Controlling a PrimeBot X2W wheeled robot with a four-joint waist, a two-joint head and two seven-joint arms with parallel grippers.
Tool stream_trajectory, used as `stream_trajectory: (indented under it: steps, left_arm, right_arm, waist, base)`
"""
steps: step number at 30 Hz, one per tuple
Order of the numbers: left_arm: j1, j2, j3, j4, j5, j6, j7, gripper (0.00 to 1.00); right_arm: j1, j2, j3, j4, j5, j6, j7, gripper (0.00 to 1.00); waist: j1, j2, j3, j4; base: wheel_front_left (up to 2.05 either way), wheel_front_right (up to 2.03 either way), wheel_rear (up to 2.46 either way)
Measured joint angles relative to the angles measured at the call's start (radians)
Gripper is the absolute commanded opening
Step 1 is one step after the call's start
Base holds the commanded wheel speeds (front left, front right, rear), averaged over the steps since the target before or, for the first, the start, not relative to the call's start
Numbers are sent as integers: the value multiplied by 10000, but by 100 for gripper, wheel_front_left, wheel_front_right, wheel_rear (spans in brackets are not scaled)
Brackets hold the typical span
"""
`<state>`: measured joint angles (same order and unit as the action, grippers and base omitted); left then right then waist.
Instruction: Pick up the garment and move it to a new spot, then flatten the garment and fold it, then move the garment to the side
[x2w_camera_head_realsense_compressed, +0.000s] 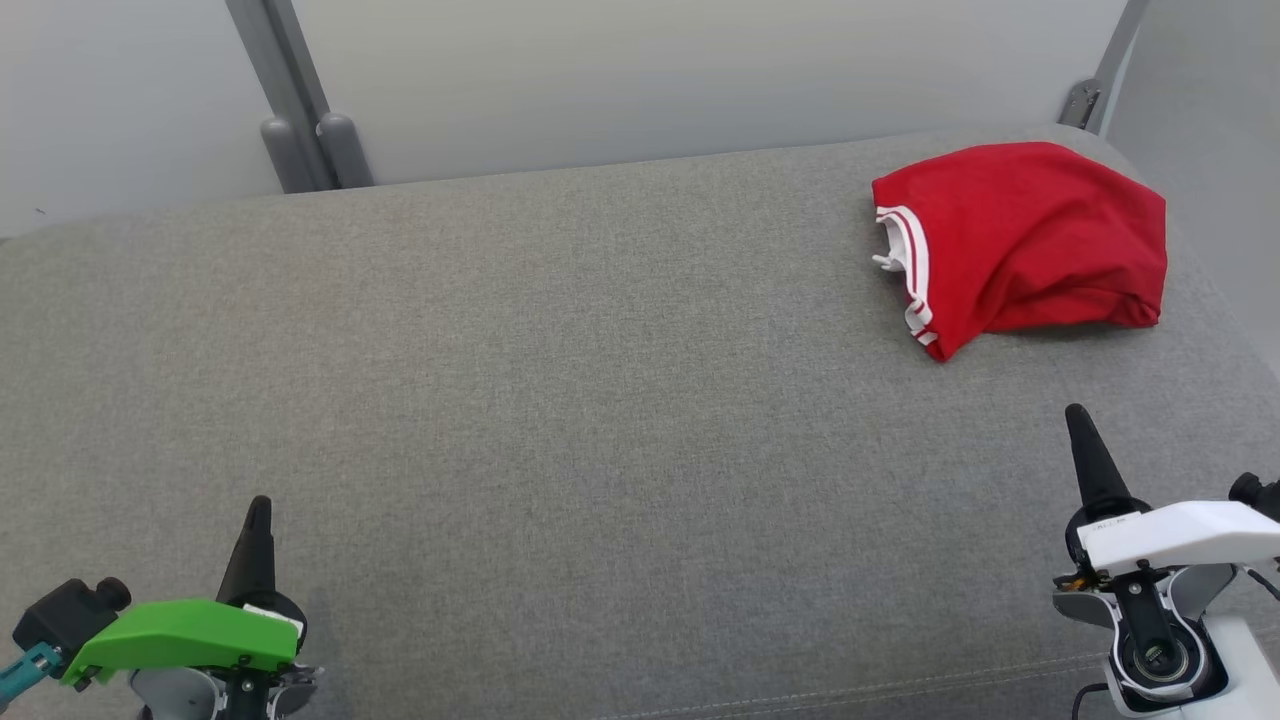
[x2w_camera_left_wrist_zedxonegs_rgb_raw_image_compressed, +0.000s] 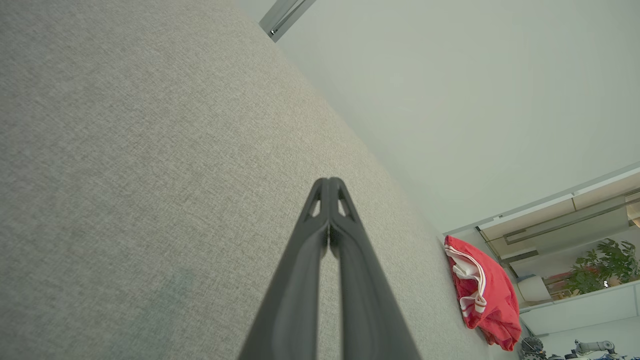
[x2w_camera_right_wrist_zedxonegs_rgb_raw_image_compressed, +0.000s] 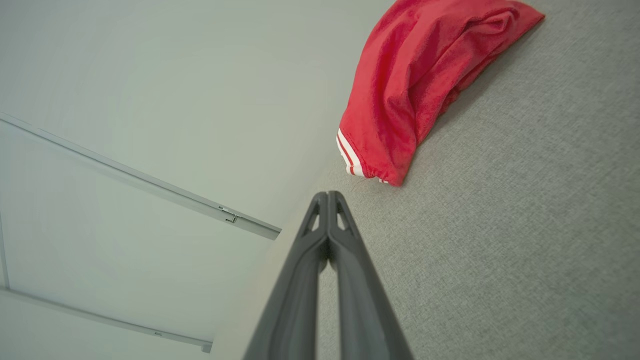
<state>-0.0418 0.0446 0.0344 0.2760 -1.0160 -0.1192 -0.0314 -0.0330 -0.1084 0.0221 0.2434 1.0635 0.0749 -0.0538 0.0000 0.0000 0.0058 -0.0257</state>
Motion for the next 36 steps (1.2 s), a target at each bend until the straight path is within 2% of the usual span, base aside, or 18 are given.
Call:
stream_trajectory:
  steps: [36]
  left_arm:
    - [-145, -40, 391, 19, -4165, -12, 1106, 0]
  right_arm:
    - [-206, 479, -1131, 236, 3868, 311, 1177, 0]
  waist:
    - [0, 0, -23, 189]
  base:
    - [0, 0, 0]
